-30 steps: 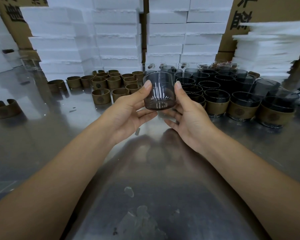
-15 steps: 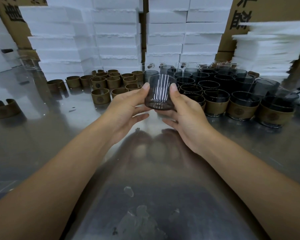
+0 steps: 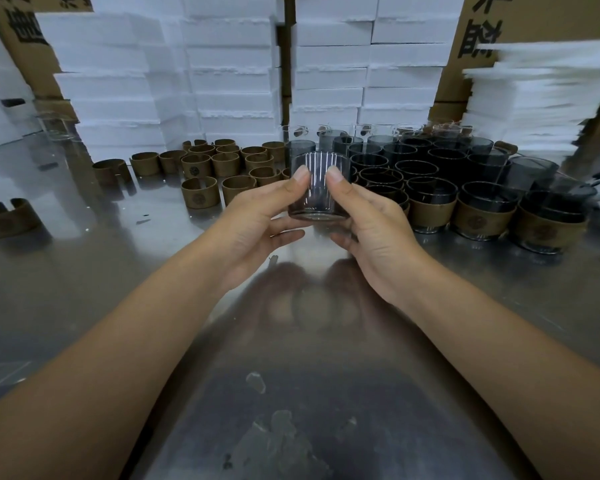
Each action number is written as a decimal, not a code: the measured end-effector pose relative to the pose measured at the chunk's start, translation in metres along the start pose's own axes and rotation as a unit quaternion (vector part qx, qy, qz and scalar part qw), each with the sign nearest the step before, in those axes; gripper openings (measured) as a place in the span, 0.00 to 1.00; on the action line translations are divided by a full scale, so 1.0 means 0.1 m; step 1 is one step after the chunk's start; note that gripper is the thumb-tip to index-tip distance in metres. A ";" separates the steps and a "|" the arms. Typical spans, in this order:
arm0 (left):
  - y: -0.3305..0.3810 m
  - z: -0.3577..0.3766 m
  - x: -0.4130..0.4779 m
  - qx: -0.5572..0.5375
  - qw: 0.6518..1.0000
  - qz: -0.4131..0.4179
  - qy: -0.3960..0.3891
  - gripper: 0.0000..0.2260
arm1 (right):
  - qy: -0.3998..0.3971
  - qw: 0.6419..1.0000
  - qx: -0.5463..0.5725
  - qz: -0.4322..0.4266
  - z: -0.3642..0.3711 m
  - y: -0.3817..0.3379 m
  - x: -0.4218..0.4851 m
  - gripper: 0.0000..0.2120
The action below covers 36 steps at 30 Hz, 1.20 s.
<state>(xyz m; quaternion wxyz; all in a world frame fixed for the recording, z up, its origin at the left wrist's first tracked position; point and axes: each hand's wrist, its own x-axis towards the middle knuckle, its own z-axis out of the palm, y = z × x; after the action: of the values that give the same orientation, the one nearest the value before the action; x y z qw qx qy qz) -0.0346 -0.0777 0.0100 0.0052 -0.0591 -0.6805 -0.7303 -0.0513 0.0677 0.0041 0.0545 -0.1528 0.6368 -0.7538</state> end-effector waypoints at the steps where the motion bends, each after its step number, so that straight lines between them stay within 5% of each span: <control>1: 0.00 0.00 0.00 -0.010 1.000 0.000 -0.004 0.15 | 0.001 1.000 0.010 0.003 -0.01 0.00 0.00 0.21; 8: 0.01 -0.04 0.01 -0.080 0.996 -0.012 -0.024 0.18 | 0.001 0.998 0.058 0.021 -0.02 -0.03 0.02 0.12; 21: 0.02 0.01 0.02 0.007 0.999 0.025 0.029 0.19 | 0.011 1.000 -0.017 0.004 0.03 -0.03 0.00 0.25; 25: 0.03 0.01 0.02 0.011 0.998 0.044 0.050 0.11 | 0.036 0.999 -0.007 0.020 0.05 -0.03 -0.02 0.20; 36: 0.01 0.03 -0.01 0.003 0.999 0.036 0.001 0.24 | 0.006 0.999 0.032 -0.025 0.04 -0.03 -0.03 0.20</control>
<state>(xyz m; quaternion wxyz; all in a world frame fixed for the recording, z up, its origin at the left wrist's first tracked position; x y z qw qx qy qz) -0.0336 -0.0745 0.0113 0.0328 -0.0827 -0.6801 -0.7277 -0.0472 0.0655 0.0075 0.0371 -0.1623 0.6085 -0.7759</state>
